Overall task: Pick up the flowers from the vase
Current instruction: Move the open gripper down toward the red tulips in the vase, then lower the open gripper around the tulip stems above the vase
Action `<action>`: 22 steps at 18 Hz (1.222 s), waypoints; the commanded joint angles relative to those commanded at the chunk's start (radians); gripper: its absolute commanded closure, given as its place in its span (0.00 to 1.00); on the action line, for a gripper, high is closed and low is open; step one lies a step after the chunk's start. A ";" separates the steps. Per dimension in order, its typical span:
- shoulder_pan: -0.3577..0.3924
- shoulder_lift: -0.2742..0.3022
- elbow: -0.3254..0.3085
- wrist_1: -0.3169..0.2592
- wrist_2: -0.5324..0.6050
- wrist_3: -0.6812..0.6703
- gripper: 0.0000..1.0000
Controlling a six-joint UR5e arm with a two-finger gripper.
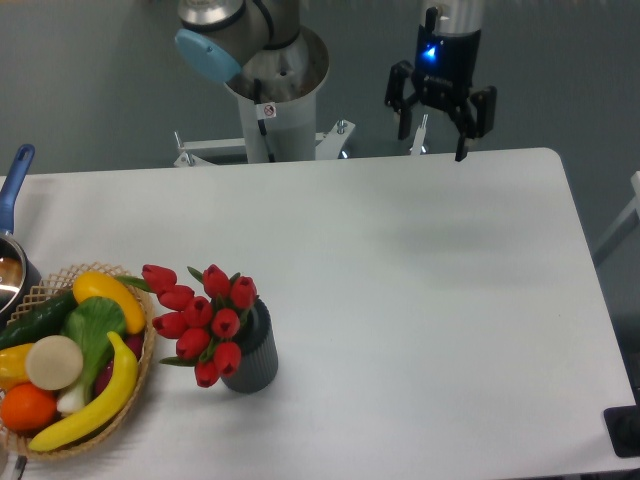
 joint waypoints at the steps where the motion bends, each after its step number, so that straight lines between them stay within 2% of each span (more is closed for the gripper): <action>1: -0.014 -0.008 -0.003 0.012 0.000 -0.020 0.00; 5: -0.078 -0.041 -0.041 0.129 -0.034 -0.087 0.00; 9: -0.086 -0.066 -0.113 0.239 -0.181 -0.075 0.00; 12: -0.121 -0.077 -0.123 0.250 -0.256 -0.074 0.00; 18: -0.230 -0.121 -0.111 0.265 -0.284 -0.074 0.00; 20: -0.246 -0.130 -0.111 0.290 -0.346 -0.077 0.00; 22: -0.246 -0.152 -0.106 0.290 -0.460 -0.077 0.00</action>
